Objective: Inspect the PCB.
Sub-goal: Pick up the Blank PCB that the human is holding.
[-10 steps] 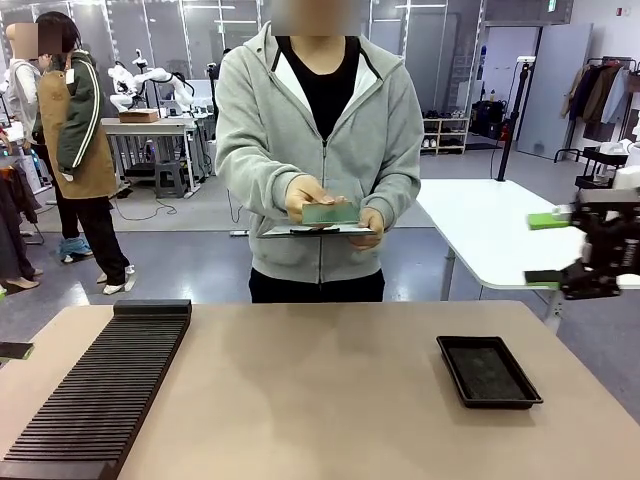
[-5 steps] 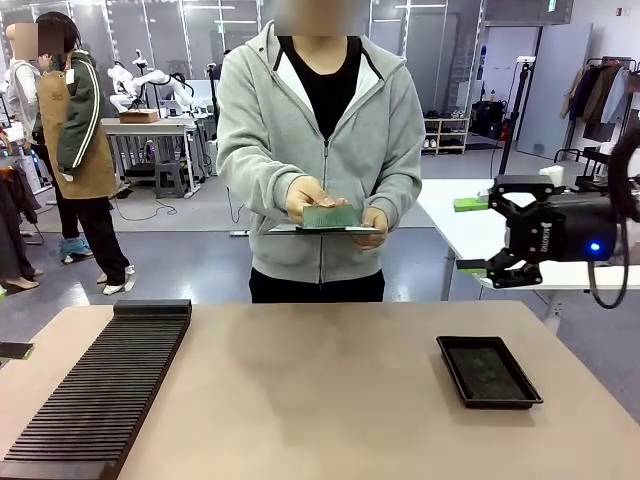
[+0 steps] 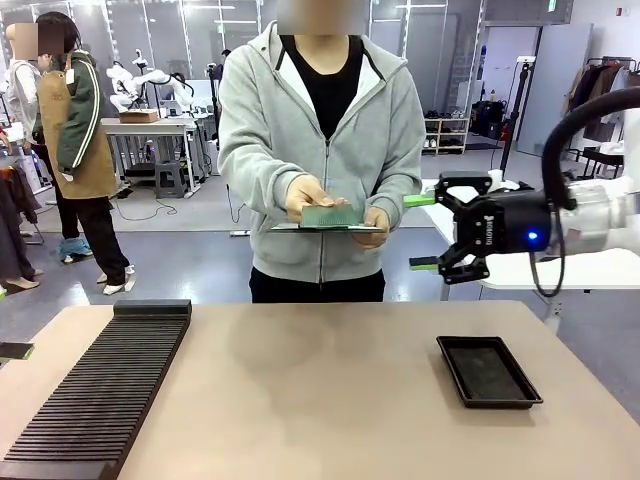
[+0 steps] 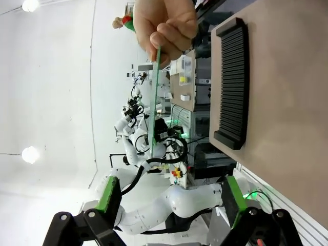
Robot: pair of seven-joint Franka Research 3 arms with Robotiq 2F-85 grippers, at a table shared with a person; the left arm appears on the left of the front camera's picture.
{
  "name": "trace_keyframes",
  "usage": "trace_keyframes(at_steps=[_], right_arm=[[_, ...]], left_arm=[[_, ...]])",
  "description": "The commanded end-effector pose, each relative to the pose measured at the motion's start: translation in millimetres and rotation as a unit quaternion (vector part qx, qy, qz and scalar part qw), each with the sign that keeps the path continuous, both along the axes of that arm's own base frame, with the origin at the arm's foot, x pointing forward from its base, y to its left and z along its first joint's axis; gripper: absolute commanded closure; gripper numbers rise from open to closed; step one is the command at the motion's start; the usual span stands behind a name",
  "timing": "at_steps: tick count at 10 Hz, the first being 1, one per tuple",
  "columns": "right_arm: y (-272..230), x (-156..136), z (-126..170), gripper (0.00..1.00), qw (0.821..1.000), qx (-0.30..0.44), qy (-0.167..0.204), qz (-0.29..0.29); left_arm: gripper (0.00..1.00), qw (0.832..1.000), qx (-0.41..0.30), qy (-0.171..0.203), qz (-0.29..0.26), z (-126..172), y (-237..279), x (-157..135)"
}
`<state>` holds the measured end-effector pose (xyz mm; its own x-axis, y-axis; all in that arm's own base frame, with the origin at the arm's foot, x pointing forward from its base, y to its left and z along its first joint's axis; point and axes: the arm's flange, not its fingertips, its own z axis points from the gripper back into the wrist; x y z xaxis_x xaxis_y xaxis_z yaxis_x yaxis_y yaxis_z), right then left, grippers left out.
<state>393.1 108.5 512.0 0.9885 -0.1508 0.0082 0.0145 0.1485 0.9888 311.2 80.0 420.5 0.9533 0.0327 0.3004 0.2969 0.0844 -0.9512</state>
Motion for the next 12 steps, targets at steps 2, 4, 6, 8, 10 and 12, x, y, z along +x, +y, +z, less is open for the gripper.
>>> trace_keyframes(at_steps=[2, 4, 6, 8, 10, 12], right_arm=[[38, 24, -5, 0.00, 0.999, 0.021, 0.033, 0.012], [61, 36, -10, 0.00, 0.999, 0.029, 0.031, 0.017], [73, 46, -15, 0.00, 0.998, 0.049, 0.044, 0.020], [85, 51, -17, 0.00, 0.997, 0.057, 0.048, 0.030], [91, 54, -20, 0.00, 0.996, 0.059, 0.056, 0.035], [92, 52, -21, 0.04, 0.996, 0.062, 0.054, 0.044]], left_arm=[[0.00, 1.000, 0.004, 0.000, 0.002, 1, 0, 0], [0.00, 1.000, 0.004, 0.000, 0.002, 1, 0, 0], [0.00, 1.000, 0.004, 0.000, 0.002, 1, 0, 0], [0.00, 1.000, 0.004, 0.000, 0.002, 1, 0, 0], [0.00, 1.000, 0.004, 0.000, 0.002, 1, 0, 0], [0.00, 1.000, 0.004, 0.000, 0.002, 1, 0, 0]])
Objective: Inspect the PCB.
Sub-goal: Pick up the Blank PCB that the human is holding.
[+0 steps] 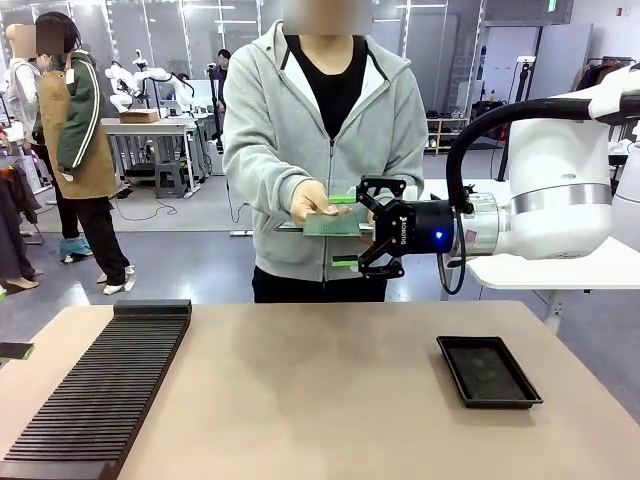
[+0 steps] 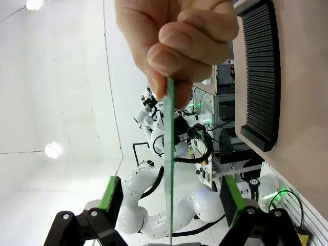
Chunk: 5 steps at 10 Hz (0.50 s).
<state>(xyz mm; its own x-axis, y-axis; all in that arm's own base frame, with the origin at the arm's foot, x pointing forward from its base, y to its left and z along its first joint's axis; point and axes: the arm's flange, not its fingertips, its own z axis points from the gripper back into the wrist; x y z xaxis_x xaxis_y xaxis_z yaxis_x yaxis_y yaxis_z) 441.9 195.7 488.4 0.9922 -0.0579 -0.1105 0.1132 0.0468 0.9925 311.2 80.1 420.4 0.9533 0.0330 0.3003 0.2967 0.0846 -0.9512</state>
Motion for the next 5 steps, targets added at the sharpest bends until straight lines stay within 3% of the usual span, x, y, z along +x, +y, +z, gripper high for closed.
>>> trace_keyframes(at_steps=[1, 5], right_arm=[[3.6, 2.6, 3.2, 0.12, 1.000, 0.012, -0.003, 0.001], [4.5, 0.4, -1.1, 0.52, 1.000, 0.018, 0.001, 0.007]], left_arm=[[0.00, 1.000, 0.004, 0.000, 0.002, 0.7, 0.0, -0.1], [0.00, 1.000, 0.004, 0.000, 0.002, 0.7, 0.0, -0.1]])
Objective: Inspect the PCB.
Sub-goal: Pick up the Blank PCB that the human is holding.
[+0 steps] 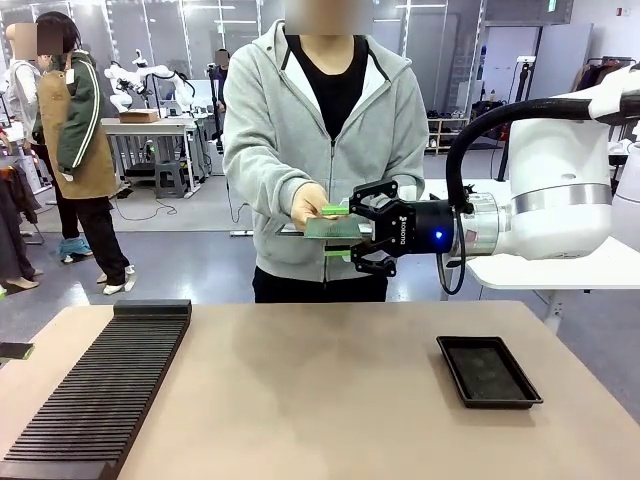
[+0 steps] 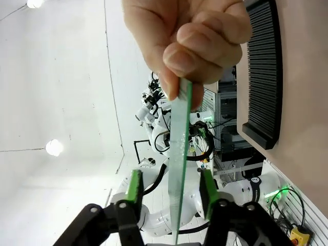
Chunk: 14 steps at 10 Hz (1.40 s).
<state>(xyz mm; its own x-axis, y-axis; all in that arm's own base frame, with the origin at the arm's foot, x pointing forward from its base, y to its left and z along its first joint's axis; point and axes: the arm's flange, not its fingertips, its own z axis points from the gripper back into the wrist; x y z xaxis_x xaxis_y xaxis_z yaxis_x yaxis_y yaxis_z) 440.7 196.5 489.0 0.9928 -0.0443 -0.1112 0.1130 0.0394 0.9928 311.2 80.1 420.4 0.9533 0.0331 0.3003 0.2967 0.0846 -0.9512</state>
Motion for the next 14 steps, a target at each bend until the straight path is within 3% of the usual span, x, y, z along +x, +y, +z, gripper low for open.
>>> trace_keyframes(at_steps=[1, 2, 3, 4, 5, 6, 7, 8, 11, 13, 14], right_arm=[[3, 1, -2, 0.60, 1.000, 0.015, 0.002, 0.001], [3, 0, -2, 0.72, 1.000, 0.018, 0.002, 0.002], [4, -3, -1, 0.64, 1.000, 0.020, 0.002, 0.006], [4, -4, 0, 0.92, 1.000, 0.021, 0.001, 0.007], [4, -5, 0, 0.84, 1.000, 0.022, 0.000, 0.008], [4, -6, -1, 1.00, 1.000, 0.023, 0.001, 0.008], [4, -6, -2, 0.92, 1.000, 0.025, 0.002, 0.010], [4, -7, -2, 1.00, 1.000, 0.026, 0.003, 0.013], [3, -6, -2, 1.00, 1.000, 0.028, 0.002, 0.011], [-9, -5, -9, 1.00, 0.999, 0.015, -0.019, 0.027], [2, -4, -1, 1.00, 1.000, 0.015, 0.004, 0.016]], left_arm=[[0.00, 1.000, 0.004, 0.000, 0.002, 1, 0, 0], [0.00, 1.000, 0.004, 0.000, 0.002, 1, 0, 0], [0.00, 1.000, 0.004, 0.000, 0.002, 1, 0, 0], [0.00, 1.000, 0.004, 0.000, 0.002, 1, 0, 0], [0.00, 1.000, 0.004, 0.000, 0.002, 1, 0, 0], [0.00, 1.000, 0.004, 0.000, 0.002, 1, 0, 0], [0.00, 1.000, 0.004, 0.000, 0.002, 1, 0, 0], [0.00, 1.000, 0.004, 0.000, 0.002, 1, 0, 0], [0.00, 1.000, 0.004, 0.000, 0.002, 1, 0, 0], [0.00, 1.000, 0.004, 0.000, 0.002, 1, 0, 0], [0.00, 1.000, 0.004, 0.000, 0.002, 1, 0, 0]])
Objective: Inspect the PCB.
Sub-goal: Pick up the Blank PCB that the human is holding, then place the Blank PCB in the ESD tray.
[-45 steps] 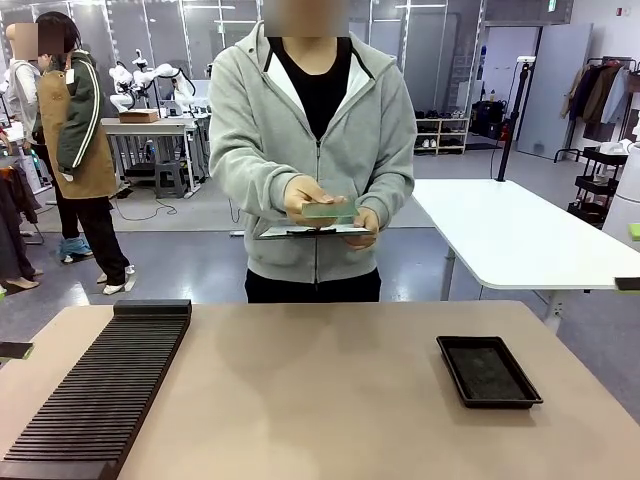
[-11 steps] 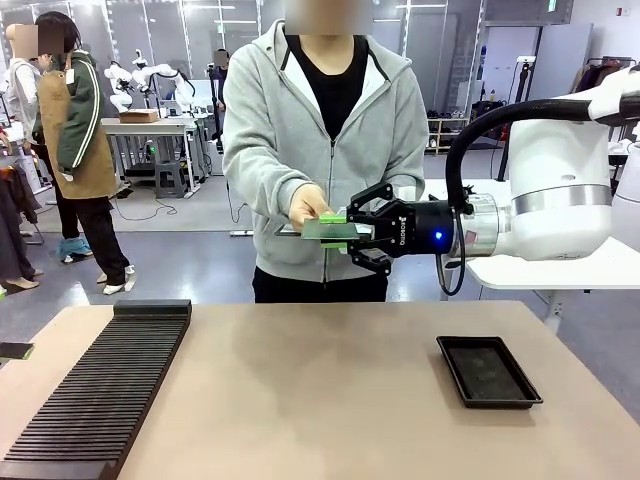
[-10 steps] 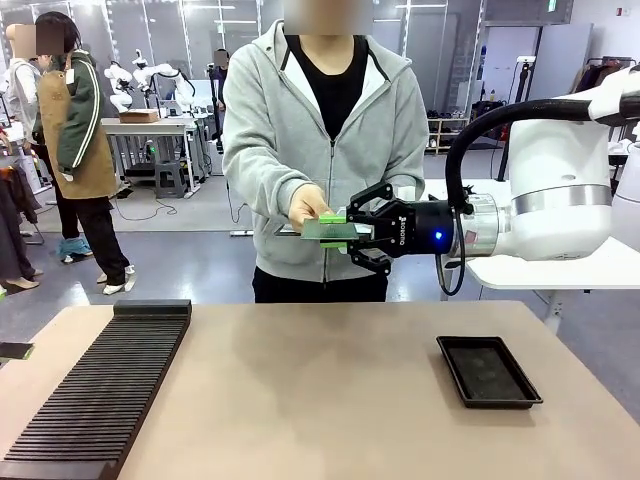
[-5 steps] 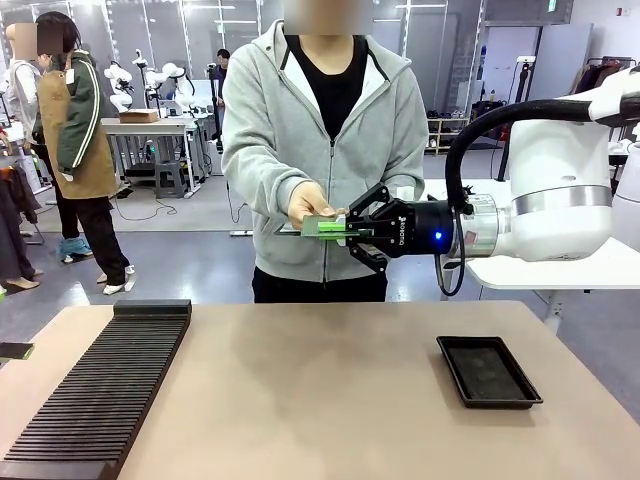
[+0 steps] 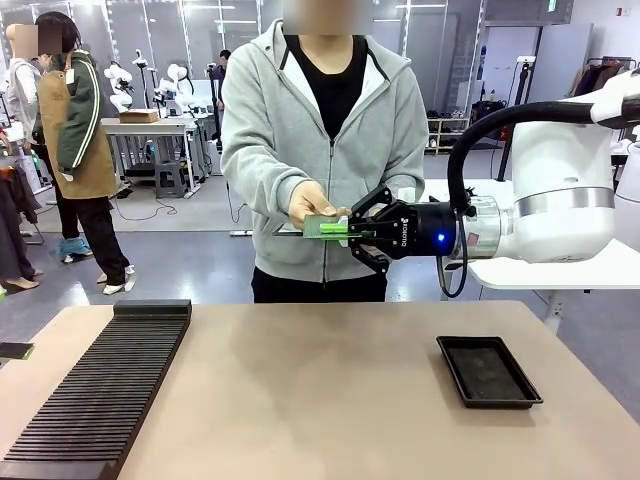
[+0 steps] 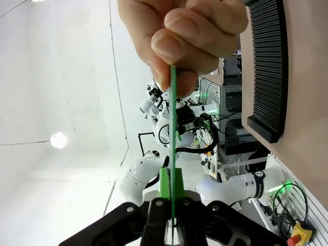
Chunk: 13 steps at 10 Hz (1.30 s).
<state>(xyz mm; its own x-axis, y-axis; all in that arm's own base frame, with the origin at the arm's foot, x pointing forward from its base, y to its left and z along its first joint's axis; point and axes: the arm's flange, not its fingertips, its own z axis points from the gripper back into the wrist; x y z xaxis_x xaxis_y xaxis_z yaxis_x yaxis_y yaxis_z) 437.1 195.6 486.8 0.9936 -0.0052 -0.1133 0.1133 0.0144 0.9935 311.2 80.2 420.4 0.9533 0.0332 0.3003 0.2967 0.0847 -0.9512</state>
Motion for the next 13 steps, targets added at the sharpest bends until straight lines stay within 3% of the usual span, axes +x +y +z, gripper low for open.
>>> trace_keyframes(at_steps=[1, 13], right_arm=[[3.2, -0.3, 1.6, 1.00, 1.000, 0.000, 0.004, -0.002], [3.2, -0.3, 1.6, 1.00, 1.000, 0.000, 0.004, -0.002]], left_arm=[[0.00, 1.000, 0.004, 0.000, 0.002, 0.7, 0.0, 0.0], [0.00, 1.000, 0.004, 0.000, 0.002, 0.7, 0.0, 0.0]])
